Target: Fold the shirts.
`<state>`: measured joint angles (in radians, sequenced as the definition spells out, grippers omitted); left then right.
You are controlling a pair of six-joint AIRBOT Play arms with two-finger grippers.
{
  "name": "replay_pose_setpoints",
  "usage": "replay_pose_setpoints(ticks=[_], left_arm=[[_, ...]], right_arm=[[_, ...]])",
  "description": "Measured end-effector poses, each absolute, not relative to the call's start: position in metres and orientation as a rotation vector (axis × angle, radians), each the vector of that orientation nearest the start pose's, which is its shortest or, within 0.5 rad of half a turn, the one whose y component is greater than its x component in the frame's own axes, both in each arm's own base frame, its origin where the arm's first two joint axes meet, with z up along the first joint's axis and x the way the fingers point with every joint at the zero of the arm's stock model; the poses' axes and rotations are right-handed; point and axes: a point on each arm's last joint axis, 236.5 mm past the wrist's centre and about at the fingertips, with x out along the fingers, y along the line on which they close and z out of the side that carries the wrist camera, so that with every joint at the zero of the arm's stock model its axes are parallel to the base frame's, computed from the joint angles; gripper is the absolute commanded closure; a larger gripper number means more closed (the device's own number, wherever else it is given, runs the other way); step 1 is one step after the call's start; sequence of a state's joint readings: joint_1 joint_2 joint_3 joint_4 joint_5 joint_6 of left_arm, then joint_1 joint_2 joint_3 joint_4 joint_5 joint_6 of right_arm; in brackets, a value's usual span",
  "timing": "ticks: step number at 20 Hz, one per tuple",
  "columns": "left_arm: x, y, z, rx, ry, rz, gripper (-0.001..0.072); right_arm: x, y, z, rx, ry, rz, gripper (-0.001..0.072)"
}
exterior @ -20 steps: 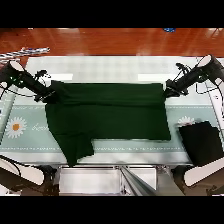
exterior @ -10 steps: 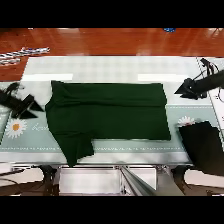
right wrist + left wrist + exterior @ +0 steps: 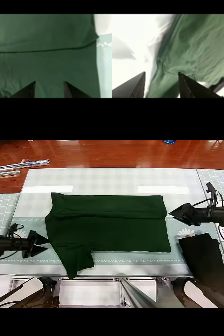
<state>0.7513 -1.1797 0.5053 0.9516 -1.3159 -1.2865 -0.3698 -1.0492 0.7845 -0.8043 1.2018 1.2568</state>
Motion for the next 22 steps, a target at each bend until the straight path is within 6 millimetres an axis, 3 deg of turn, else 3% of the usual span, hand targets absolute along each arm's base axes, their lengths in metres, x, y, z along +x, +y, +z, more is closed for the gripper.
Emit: replay_pose_setpoints(ticks=[6,8,11,14,18,22], left_arm=[[0.185,-0.041,-0.108,-1.087,1.629,-0.106,0.0213],[0.182,-0.05,-0.115,-1.044,1.663,-0.126,0.0688],[0.18,-0.058,-0.121,-0.995,1.687,-0.156,0.0684],[0.178,-0.062,-0.121,-0.973,1.696,-0.177,0.0684],[0.178,-0.063,-0.122,-0.959,1.698,-0.187,0.0684],[0.178,-0.063,-0.122,-0.956,1.699,-0.189,0.0683]], right_arm=[[0.316,0.046,0.024,0.738,1.141,0.278,0.0301],[0.316,0.045,0.025,0.763,1.141,0.265,0.0301],[0.303,0.028,0.013,0.763,1.199,0.197,0.0302],[0.26,0.006,-0.019,0.726,1.362,0.062,0.0302],[0.21,0.015,-0.056,0.776,1.513,0.008,0.0302],[0.182,0.022,-0.082,0.805,1.595,-0.023,0.0302]])
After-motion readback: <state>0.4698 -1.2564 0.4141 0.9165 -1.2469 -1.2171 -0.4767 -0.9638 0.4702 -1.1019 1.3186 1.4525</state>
